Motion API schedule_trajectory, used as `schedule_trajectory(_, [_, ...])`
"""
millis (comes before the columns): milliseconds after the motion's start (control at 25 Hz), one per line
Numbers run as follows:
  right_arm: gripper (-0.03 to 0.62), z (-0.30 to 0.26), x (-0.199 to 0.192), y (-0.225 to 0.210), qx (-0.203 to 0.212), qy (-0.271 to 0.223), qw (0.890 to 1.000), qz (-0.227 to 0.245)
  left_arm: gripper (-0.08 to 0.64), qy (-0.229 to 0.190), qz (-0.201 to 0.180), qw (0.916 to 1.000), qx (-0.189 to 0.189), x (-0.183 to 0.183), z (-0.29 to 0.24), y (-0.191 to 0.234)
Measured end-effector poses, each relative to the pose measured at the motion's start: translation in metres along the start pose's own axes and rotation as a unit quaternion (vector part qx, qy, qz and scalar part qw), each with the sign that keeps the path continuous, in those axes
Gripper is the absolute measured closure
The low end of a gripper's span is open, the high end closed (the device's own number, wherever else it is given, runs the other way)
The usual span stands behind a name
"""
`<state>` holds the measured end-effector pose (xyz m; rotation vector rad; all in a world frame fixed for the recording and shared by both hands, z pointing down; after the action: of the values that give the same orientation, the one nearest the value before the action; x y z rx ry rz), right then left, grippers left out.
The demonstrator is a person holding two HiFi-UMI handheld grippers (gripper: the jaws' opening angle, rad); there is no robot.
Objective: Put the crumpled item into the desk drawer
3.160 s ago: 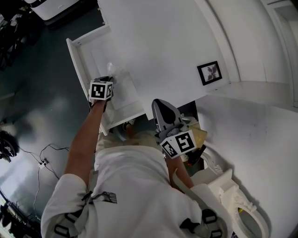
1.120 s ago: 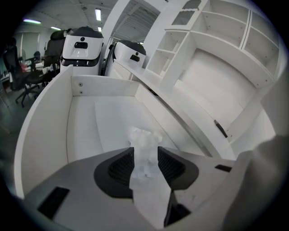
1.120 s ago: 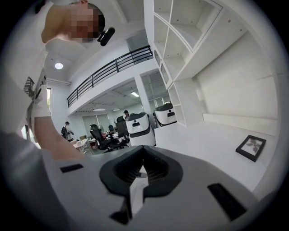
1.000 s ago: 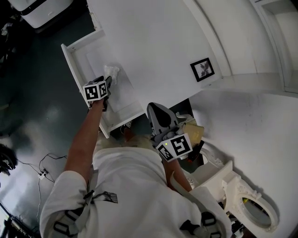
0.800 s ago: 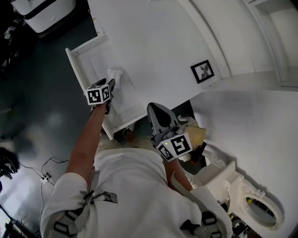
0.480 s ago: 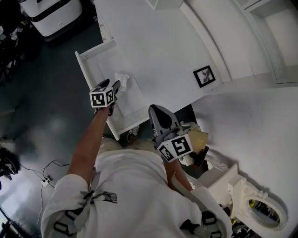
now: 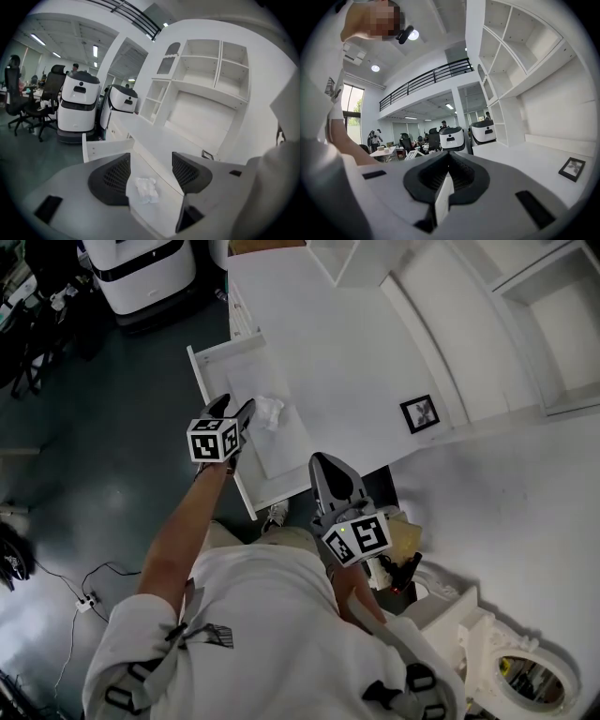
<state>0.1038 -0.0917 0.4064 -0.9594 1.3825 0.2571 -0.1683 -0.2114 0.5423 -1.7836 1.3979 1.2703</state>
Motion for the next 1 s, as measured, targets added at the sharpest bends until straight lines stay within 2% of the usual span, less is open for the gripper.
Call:
schedule_trajectory(360, [0.581,0.006,0.007,0.035,0.007,-0.015,0.999,0.028,0.299,-0.096,-0.037,0.9943,0.028,0.037,0.075,0.012])
schedule_trajectory(480, [0.581,0.010,0.009,0.040,0.004,-0.023,0.999,0.035,0.338,-0.119,-0.076,0.9891,0.039,0.048,0.098,0.012])
schedule_trajectory(560, [0.581,0.013,0.010,0.043,0.001,-0.030,0.999,0.039,0.397,-0.133,-0.103,0.9846,0.050,0.051,0.113,0.011])
schedule_trajectory(680, [0.581,0.016,0.011,0.046,-0.004,-0.037,0.998,0.043,0.465,-0.153,-0.118,0.9796,0.056,0.054,0.132,0.012])
schedule_trajectory(1000, [0.581,0.014,0.020,0.046,-0.015,-0.048,0.997,0.066,0.520,-0.195,-0.160,0.9641,0.082,0.075,0.185,0.019])
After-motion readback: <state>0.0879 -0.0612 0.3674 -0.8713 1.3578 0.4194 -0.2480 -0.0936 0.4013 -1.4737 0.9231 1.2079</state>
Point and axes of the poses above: the fingertips, and each gripper's own axes: z backward along the fingers, y to its left, x out of its top, the point moved 10 cm from there along z, backward along the fingers, and after that the axes turned 14 degrees about -z, right-handed, at the moved point
